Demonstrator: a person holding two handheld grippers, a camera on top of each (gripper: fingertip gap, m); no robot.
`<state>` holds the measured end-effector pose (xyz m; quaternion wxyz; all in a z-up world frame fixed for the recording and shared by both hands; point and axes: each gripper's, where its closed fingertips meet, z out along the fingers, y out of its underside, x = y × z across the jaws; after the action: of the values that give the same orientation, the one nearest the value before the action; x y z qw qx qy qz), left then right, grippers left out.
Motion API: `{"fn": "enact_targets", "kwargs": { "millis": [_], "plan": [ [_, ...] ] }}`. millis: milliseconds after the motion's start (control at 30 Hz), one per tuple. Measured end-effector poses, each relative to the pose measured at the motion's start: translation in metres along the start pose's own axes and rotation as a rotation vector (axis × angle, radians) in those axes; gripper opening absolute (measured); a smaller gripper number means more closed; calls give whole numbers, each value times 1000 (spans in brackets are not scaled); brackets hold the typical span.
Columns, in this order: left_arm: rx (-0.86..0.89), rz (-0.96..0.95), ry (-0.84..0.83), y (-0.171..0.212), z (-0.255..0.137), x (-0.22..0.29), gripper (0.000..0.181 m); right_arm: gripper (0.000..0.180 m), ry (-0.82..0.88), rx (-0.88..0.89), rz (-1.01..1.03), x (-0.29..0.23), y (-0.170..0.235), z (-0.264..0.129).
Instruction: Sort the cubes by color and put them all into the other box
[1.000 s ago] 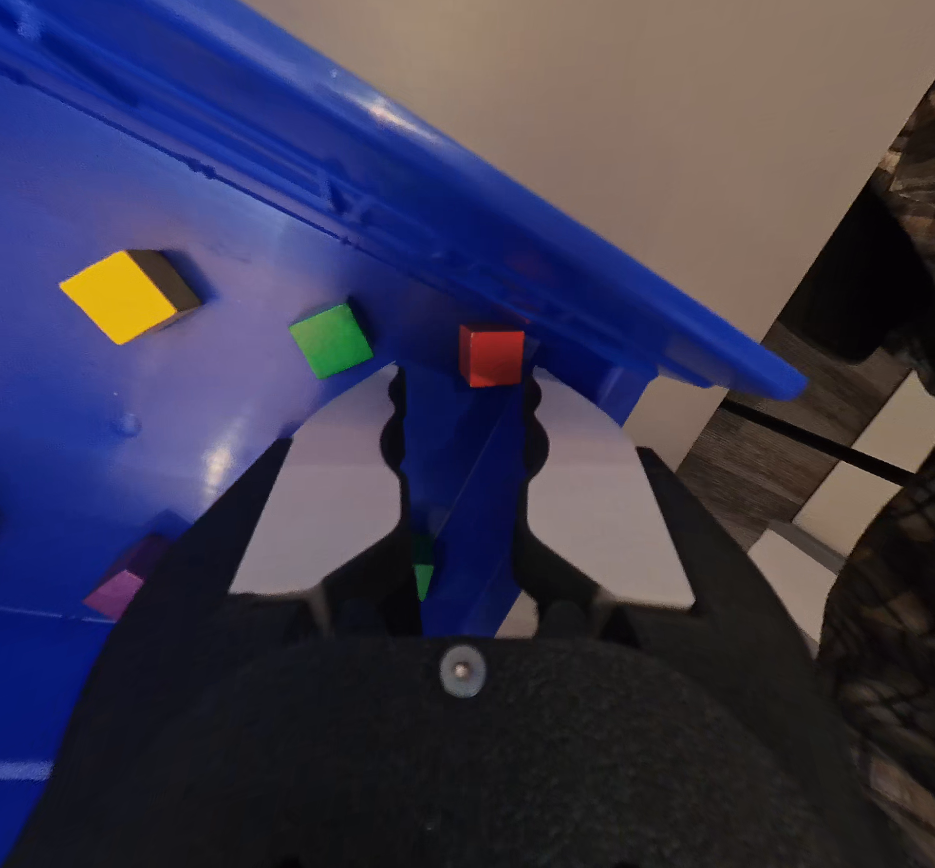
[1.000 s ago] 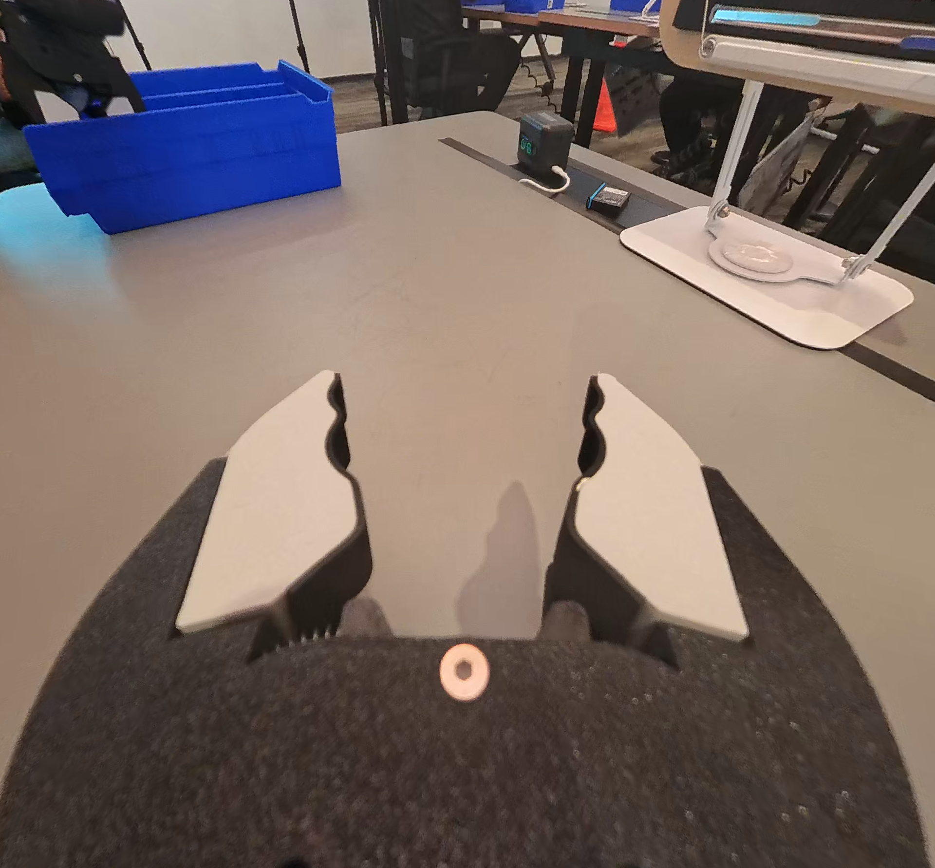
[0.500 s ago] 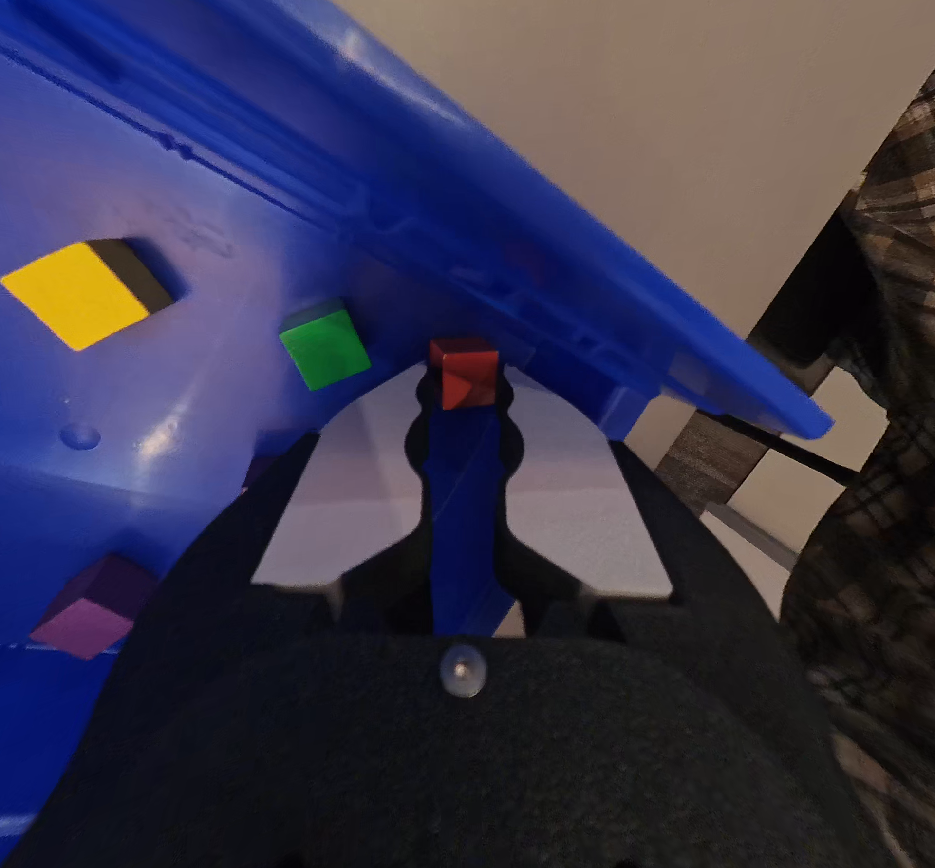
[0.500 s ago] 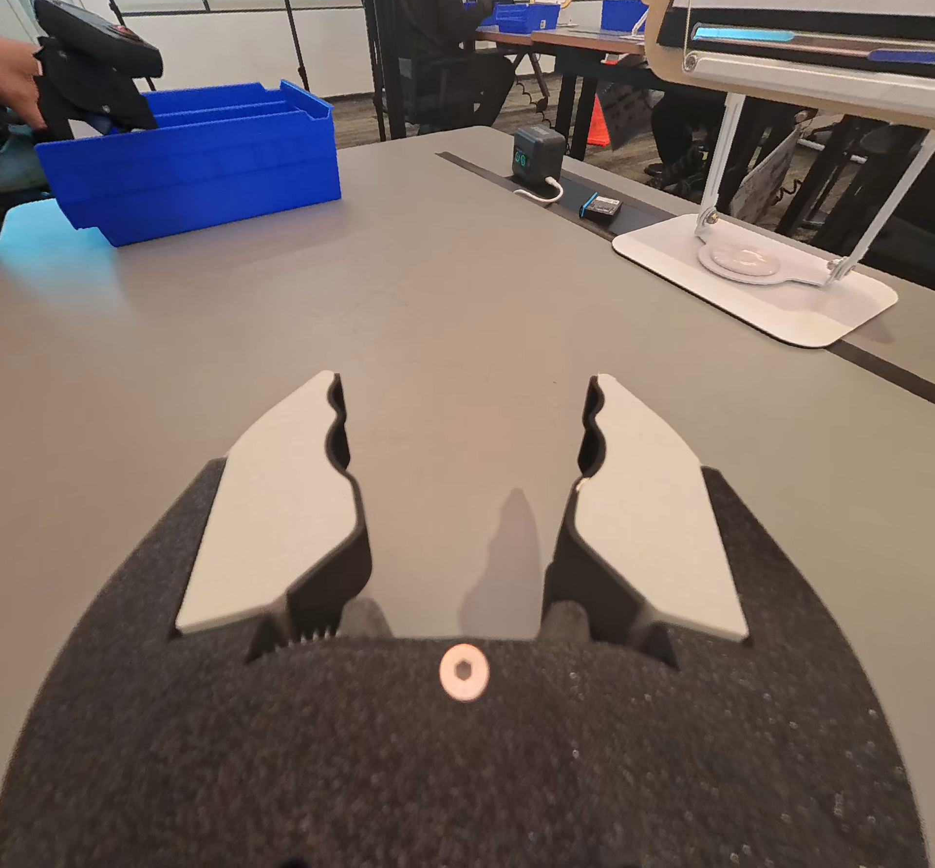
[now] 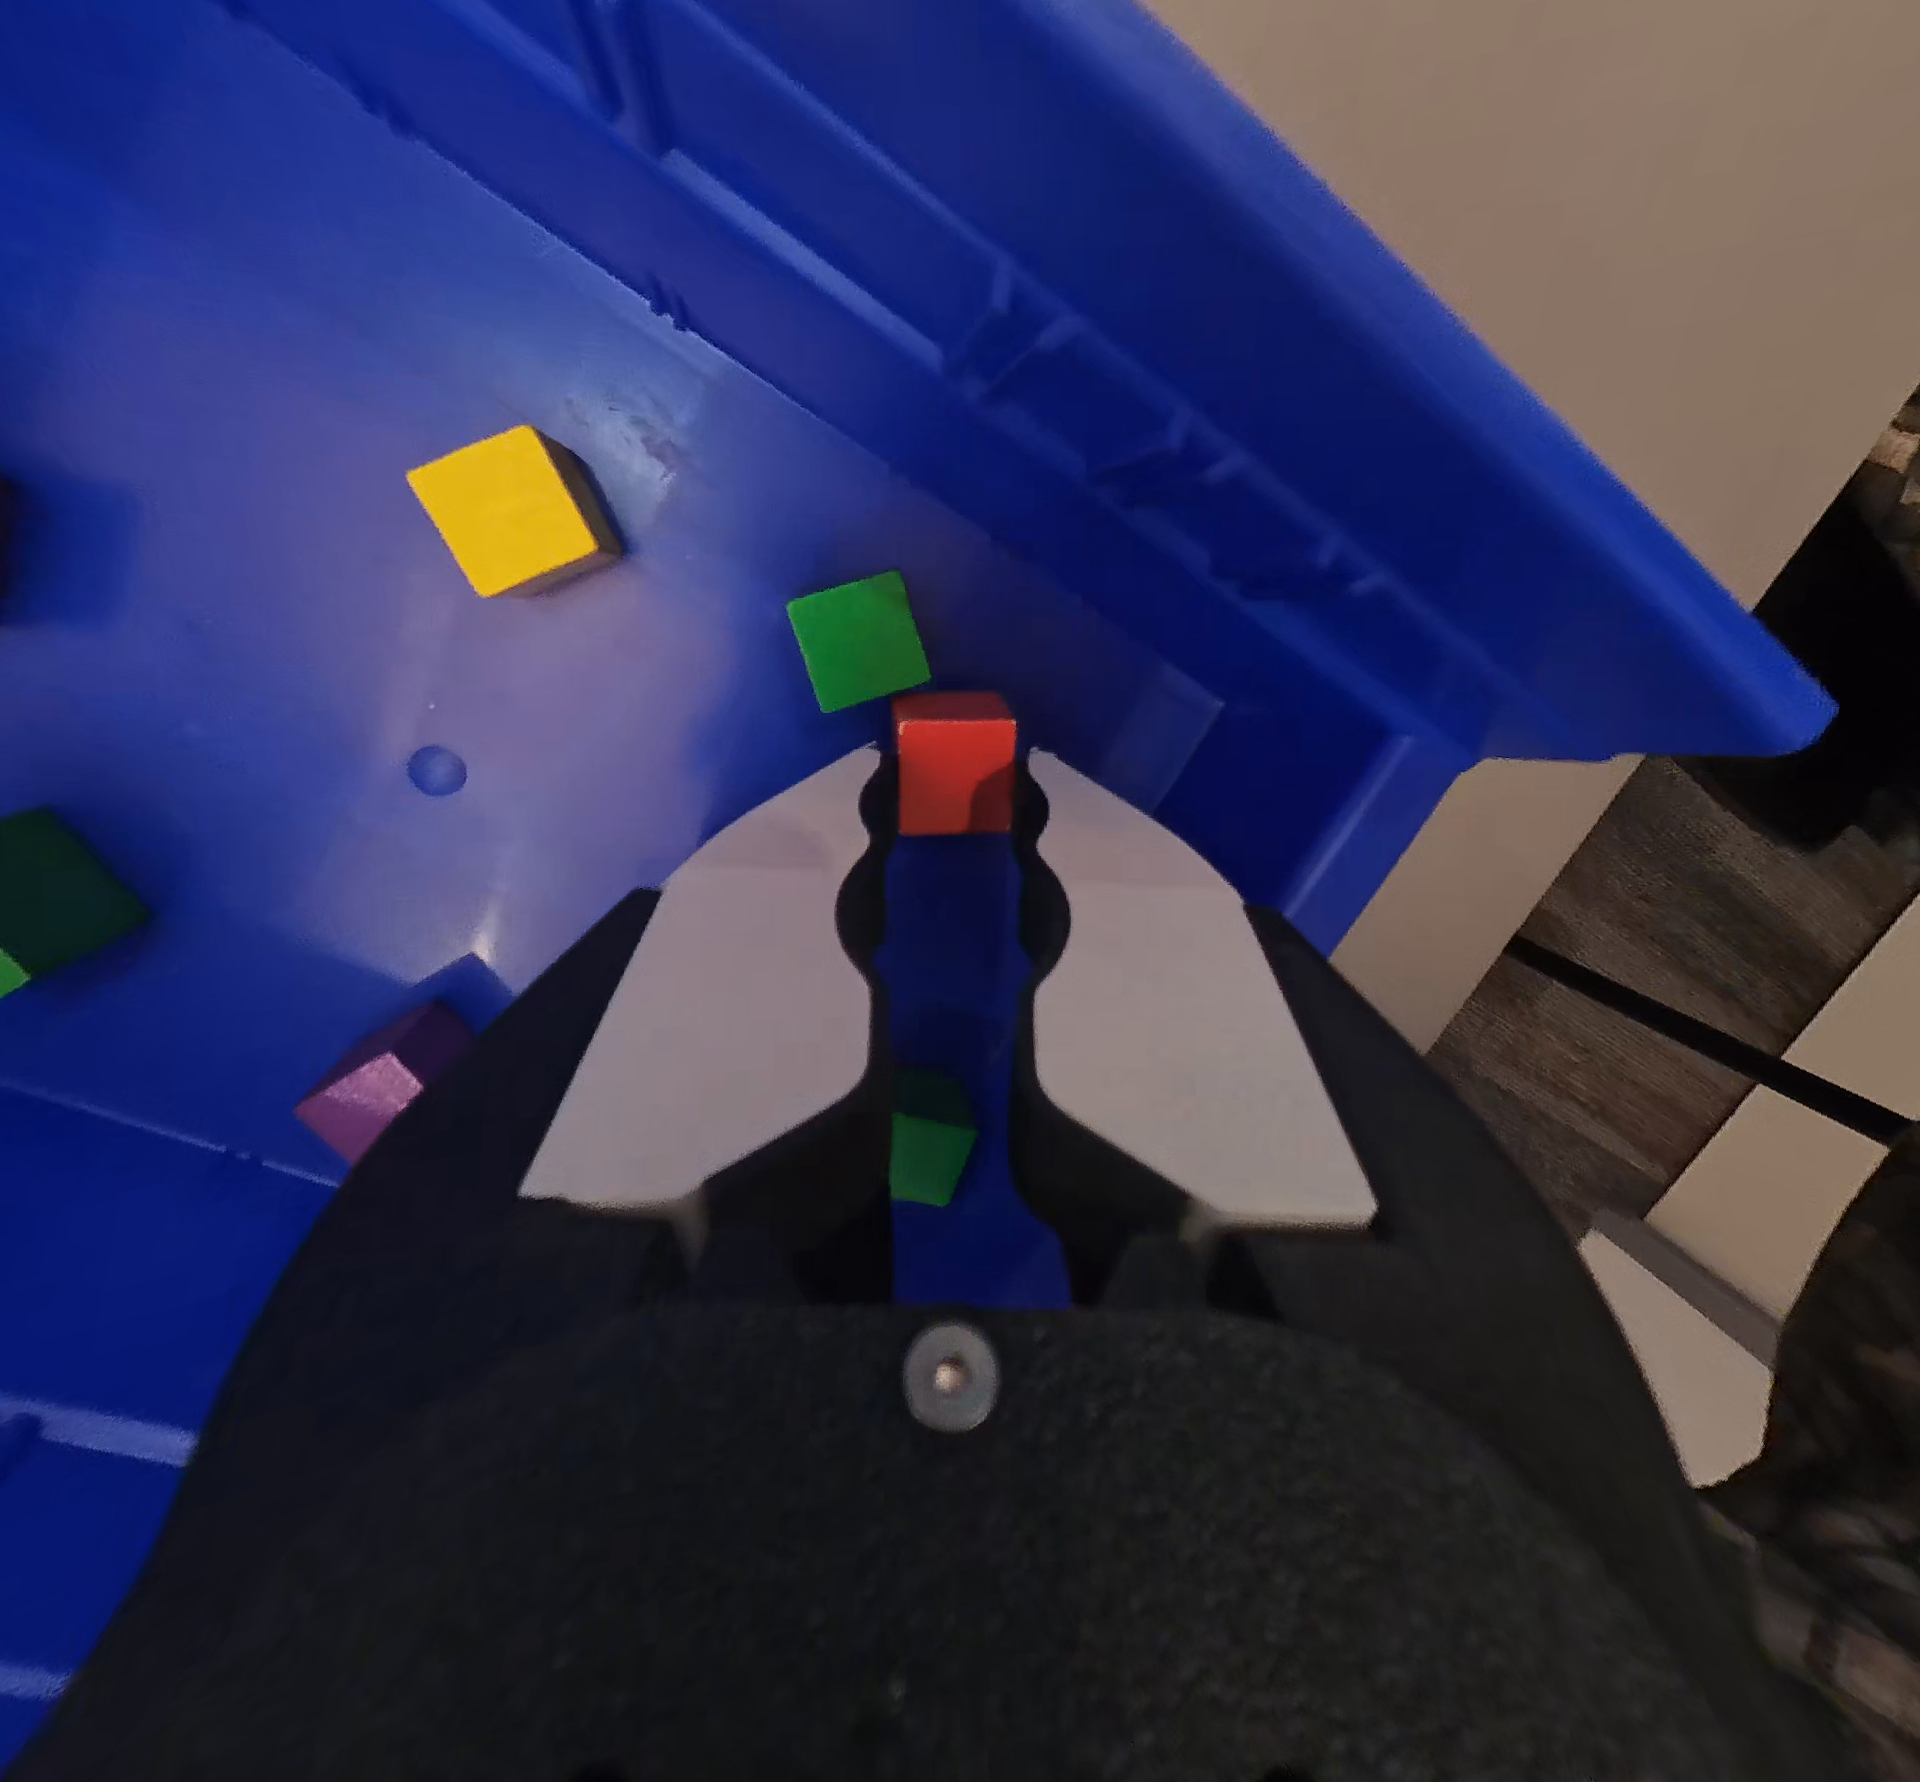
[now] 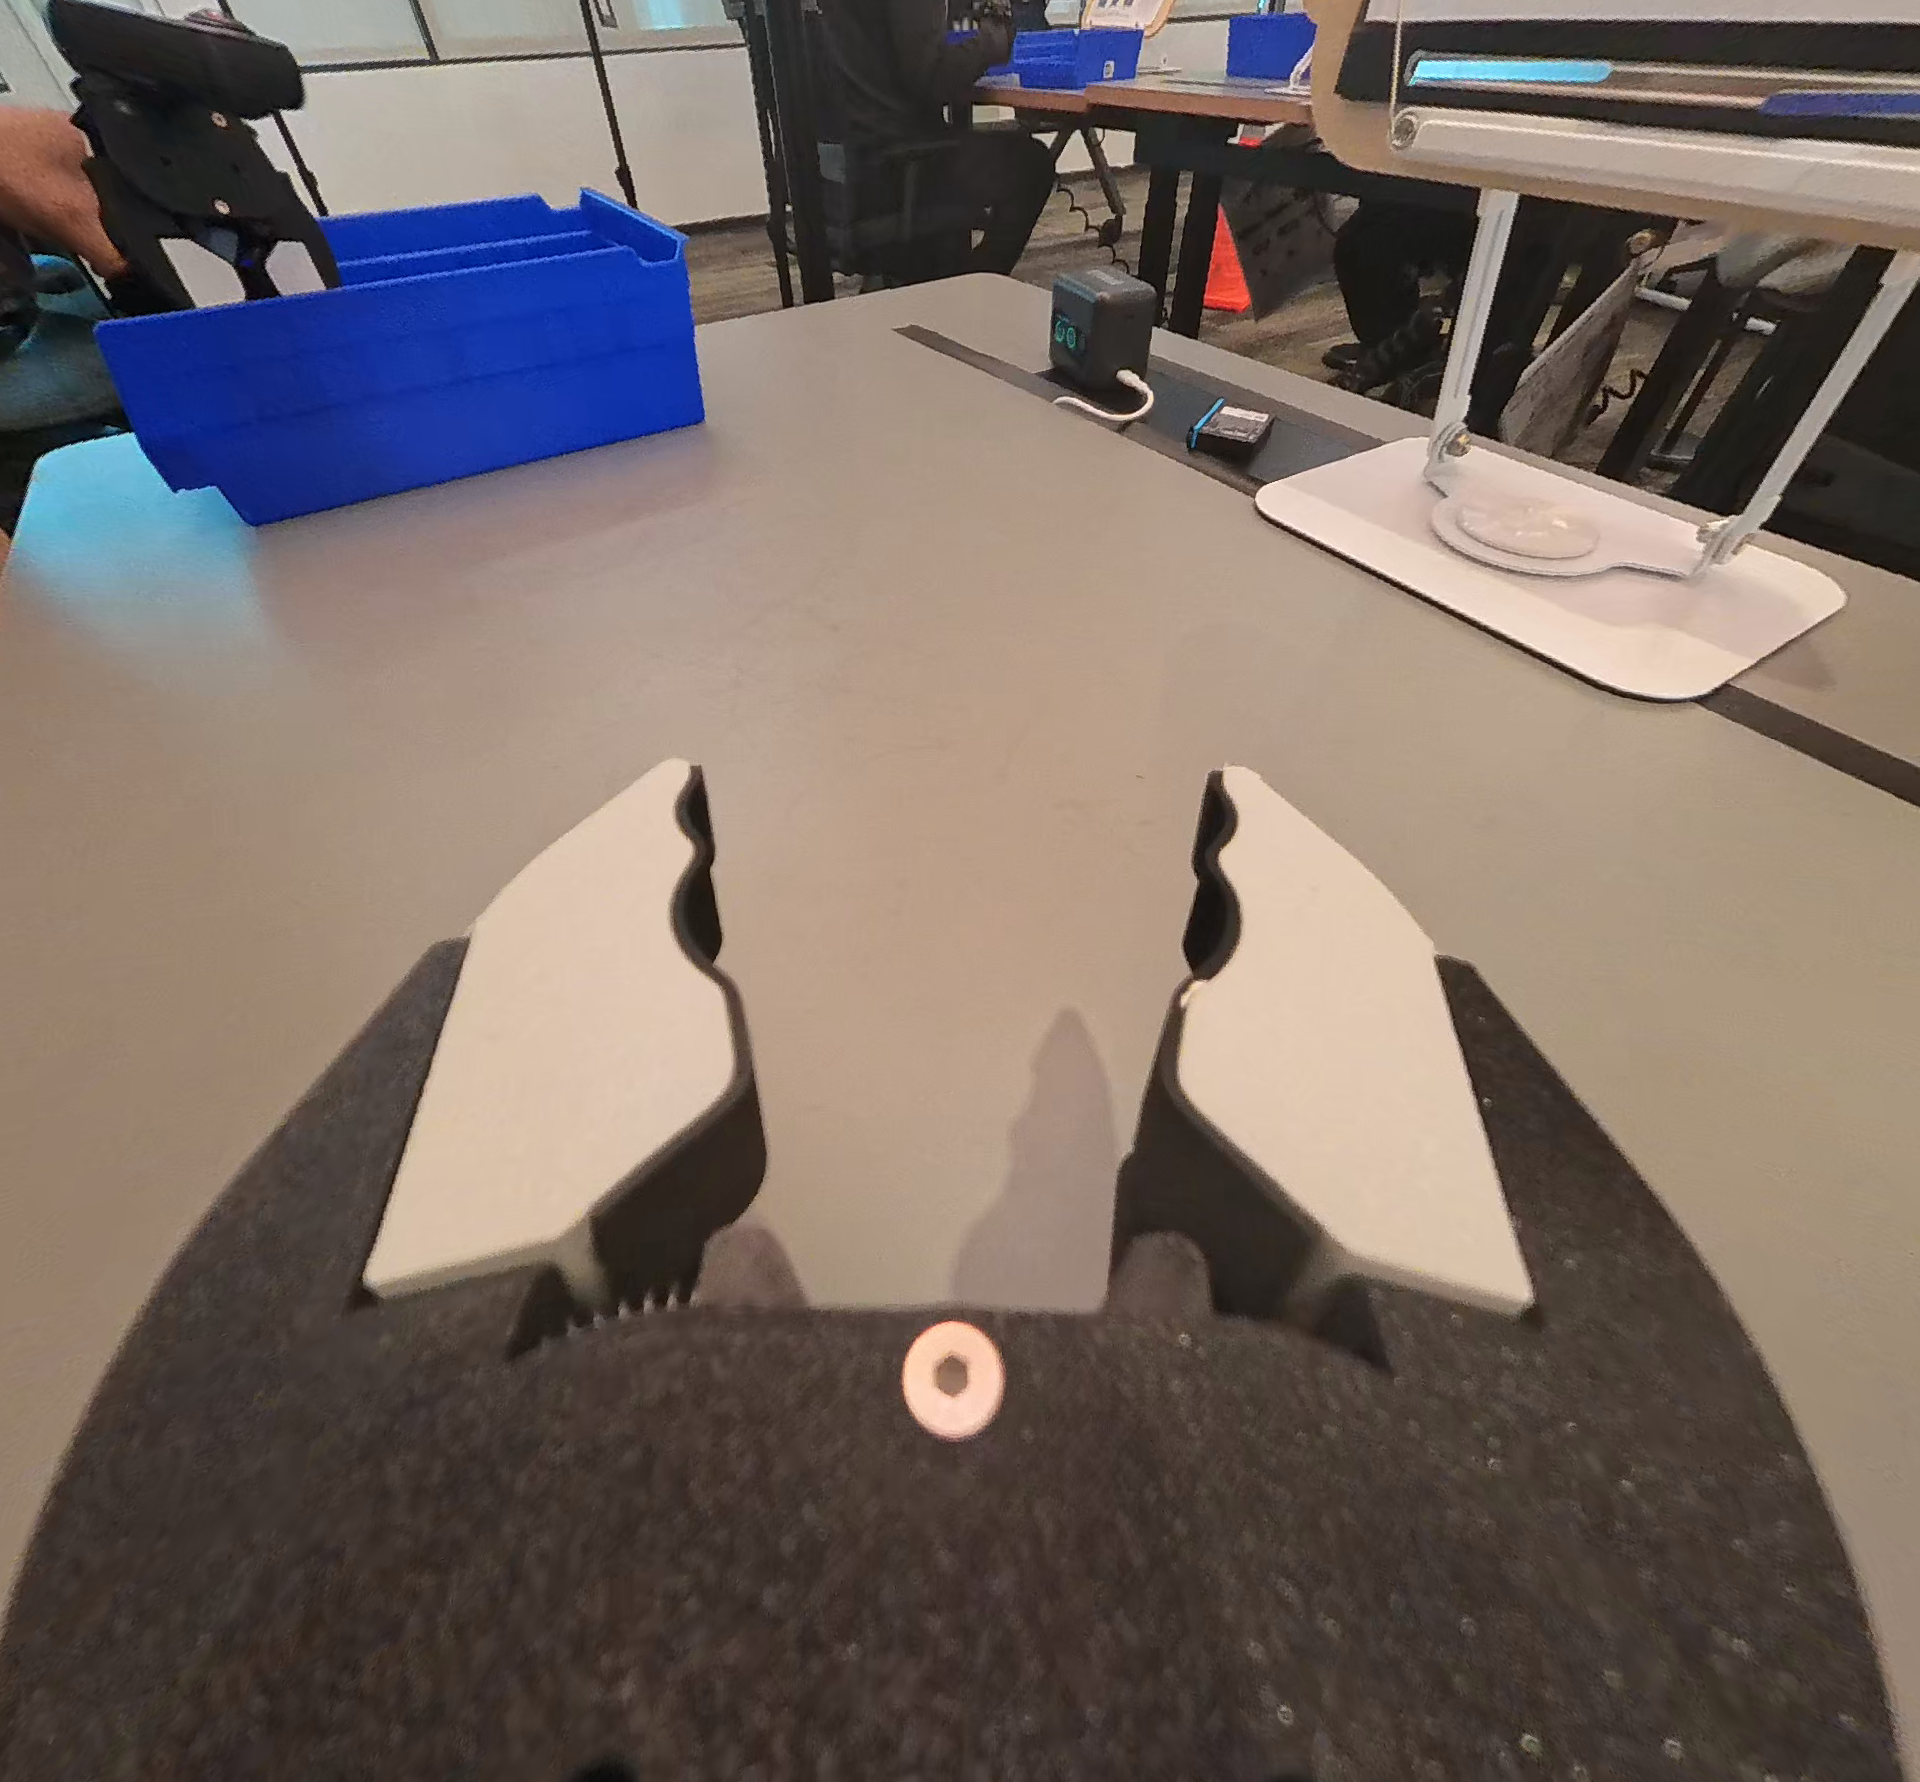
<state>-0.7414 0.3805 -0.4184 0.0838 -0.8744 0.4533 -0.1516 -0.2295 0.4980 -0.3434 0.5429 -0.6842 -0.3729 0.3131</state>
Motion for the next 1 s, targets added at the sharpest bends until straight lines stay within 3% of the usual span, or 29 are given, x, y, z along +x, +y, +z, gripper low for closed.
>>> {"fn": "enact_targets", "kwargs": {
  "millis": [267,533,733,1000],
  "plan": [
    [89,8,-46,2,-12,-5,21,88,-4,1,8,-1,1,1],
    [442,12,-170,-32,-71,-16,20,88,-22,28,83,-6,-1,2],
    [726,80,-242,-98,-122,4,20,87,-109,68,240,-23,-11,5],
    [1009,227,-164,-235,-146,77,20,78,-348,222,621,-44,-46,-2]
  ]
}}
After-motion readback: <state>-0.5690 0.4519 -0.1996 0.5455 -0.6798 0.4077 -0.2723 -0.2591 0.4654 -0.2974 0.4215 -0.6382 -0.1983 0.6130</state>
